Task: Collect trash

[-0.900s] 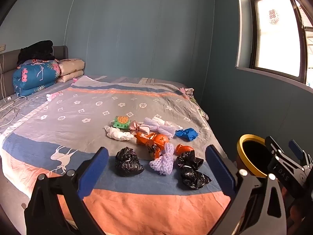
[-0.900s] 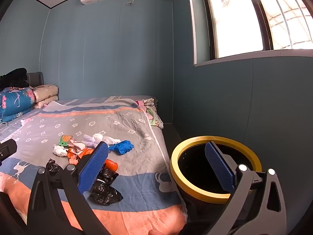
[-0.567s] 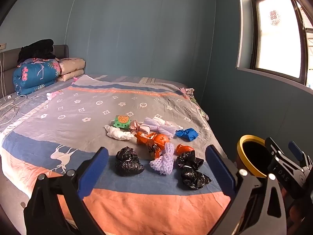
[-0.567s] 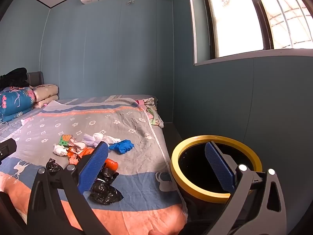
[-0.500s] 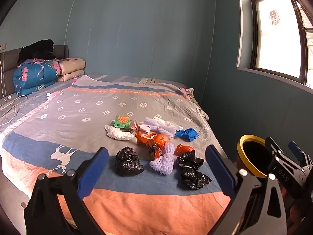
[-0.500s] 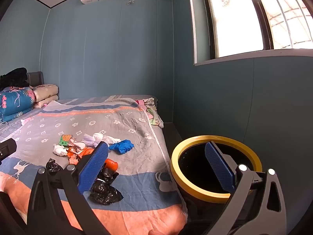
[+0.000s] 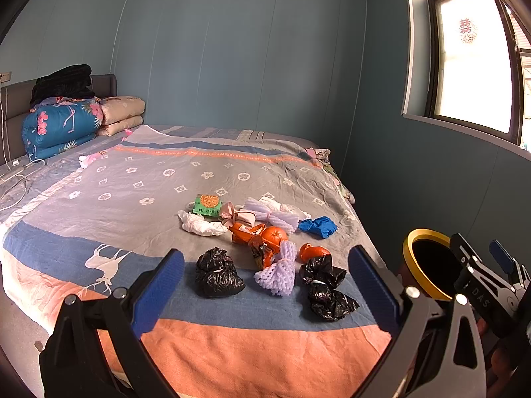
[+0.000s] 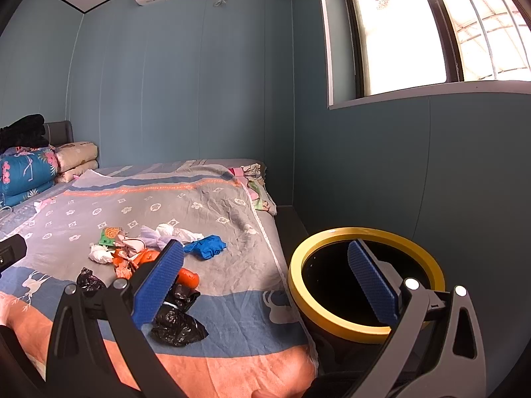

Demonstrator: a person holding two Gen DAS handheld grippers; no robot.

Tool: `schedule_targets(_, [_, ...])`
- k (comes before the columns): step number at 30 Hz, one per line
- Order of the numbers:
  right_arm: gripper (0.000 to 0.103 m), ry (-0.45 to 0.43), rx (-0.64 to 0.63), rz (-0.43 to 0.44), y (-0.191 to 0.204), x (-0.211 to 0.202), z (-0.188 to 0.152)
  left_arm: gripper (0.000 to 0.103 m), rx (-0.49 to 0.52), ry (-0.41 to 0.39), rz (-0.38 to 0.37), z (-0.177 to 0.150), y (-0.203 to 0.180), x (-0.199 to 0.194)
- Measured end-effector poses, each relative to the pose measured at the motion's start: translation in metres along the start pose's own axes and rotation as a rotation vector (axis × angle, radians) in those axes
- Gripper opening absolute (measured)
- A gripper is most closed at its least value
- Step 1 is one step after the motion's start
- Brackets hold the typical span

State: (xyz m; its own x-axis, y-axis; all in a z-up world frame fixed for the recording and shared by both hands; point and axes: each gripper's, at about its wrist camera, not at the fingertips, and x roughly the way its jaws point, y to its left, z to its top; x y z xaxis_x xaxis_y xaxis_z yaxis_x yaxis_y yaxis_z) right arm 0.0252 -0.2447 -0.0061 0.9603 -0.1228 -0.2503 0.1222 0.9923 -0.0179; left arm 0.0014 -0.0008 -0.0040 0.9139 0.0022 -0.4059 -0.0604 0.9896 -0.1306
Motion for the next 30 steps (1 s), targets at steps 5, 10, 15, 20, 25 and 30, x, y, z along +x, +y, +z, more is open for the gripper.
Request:
schedule_targets(5, [0.095,0.000,-0.003,-0.001,0.0007,0.0005,-0.0008,0.096,-0.002,0.002,-0.002,-0.0005,0.0009,0.0010])
schedule_targets(10, [0.095,0.001,-0.003,-0.001,0.0015,0.0002,-0.0013,0.096,-0.003,0.002,-0.005,-0.0007,0.0012,0.0008])
schedule_targets(15, [0.095,-0.002,-0.004,-0.003,0.0018,0.0003,-0.0010,0.096,-0.003,0.003,-0.004,-0.0008,0.0012,0.0012])
schedule_targets(20, [0.095,0.005,-0.002,-0.004,0.0012,0.0024,-0.0020,0.096,-0.002,0.003,-0.004,-0.0007,0.0012,0.0012])
schedule_targets(25, [0.095,0.004,-0.002,-0.005,0.0017,0.0019,-0.0021,0.096,-0.003,0.004,-0.004,-0.0008,0.0011,0.0016])
schedule_targets(30, [0.095,0.007,-0.001,-0.004,0.0018,0.0023,-0.0026,0.096,-0.008,0.008,-0.005,-0.0012,0.0016,0.0019])
